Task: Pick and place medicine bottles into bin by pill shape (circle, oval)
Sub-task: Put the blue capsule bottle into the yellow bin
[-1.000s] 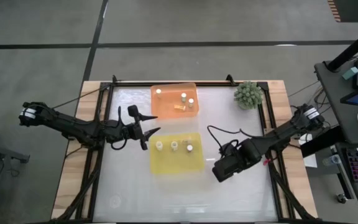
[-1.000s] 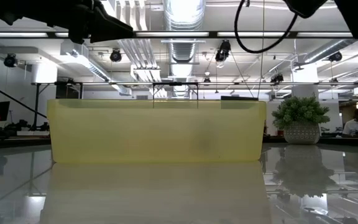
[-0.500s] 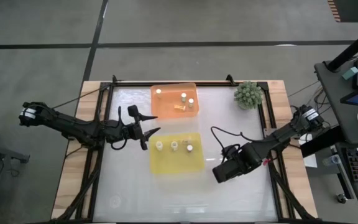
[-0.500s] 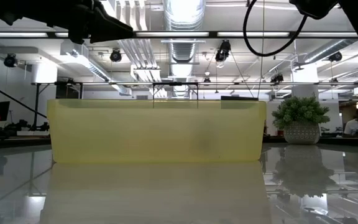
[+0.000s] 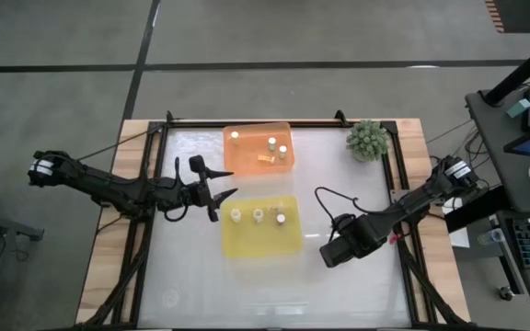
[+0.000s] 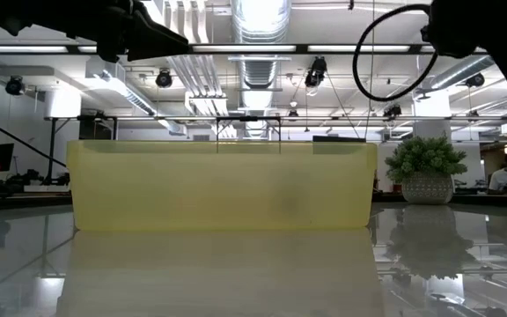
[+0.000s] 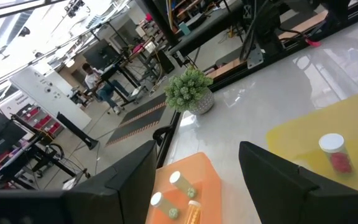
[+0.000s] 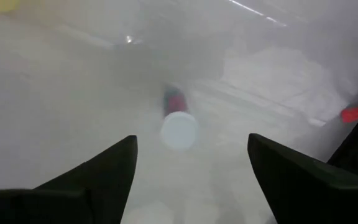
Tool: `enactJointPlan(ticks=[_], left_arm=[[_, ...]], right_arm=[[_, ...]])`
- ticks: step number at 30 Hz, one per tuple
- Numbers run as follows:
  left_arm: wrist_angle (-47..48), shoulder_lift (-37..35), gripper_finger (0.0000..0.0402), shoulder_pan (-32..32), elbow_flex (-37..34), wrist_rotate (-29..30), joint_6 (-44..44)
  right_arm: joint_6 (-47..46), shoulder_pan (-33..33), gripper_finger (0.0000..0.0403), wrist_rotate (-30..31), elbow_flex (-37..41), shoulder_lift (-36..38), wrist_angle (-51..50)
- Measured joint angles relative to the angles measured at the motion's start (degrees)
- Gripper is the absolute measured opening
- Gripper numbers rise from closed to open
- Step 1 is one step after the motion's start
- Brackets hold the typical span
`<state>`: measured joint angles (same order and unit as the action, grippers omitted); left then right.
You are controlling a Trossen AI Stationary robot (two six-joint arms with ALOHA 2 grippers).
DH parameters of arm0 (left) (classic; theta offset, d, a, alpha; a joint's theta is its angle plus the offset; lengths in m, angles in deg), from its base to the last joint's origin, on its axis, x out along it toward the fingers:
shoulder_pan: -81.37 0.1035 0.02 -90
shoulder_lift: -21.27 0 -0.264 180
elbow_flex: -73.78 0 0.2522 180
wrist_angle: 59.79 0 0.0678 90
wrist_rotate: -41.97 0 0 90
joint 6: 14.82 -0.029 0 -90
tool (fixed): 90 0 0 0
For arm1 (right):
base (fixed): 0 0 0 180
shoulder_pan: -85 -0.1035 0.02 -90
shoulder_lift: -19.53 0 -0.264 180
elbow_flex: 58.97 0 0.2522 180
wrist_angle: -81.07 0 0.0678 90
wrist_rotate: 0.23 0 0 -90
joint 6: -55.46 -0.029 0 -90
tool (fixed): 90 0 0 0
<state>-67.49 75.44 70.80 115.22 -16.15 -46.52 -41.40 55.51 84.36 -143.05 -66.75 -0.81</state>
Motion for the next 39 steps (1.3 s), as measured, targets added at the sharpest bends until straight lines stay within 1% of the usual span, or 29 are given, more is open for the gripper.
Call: enactJointPlan(ticks=[5,10,15,20,24,30,39], left_arm=[[0.00,0.00,0.0212,0.00,-0.02,0.00,0.00],[-0.02,0.00,0.0212,0.00,-0.02,0.00,0.00],[-0.02,0.00,0.0212,0.00,-0.02,0.00,0.00],[-0.03,0.00,0.0212,0.00,-0.02,0.00,-0.02],[-0.04,0.00,0.0212,0.00,-0.02,0.00,-0.02],[-0.06,0.00,0.0212,-0.02,-0.02,0.00,-0.02],[-0.06,0.00,0.0212,0.00,-0.02,0.00,-0.02]], right_arm=[[0.20,0.00,0.0289,-0.02,2.57,0.00,1.77],[0.40,0.00,0.0280,-0.19,5.96,0.00,8.51],[0.40,0.00,0.0274,-2.35,9.88,0.00,14.45],[-0.04,0.00,0.0266,-3.75,12.49,0.00,16.53],[0.00,0.00,0.0255,-4.04,12.80,0.00,16.65],[-0.02,0.00,0.0229,-4.04,12.63,0.00,16.66],[-0.05,0.01,0.0172,-4.04,12.63,0.00,16.87]])
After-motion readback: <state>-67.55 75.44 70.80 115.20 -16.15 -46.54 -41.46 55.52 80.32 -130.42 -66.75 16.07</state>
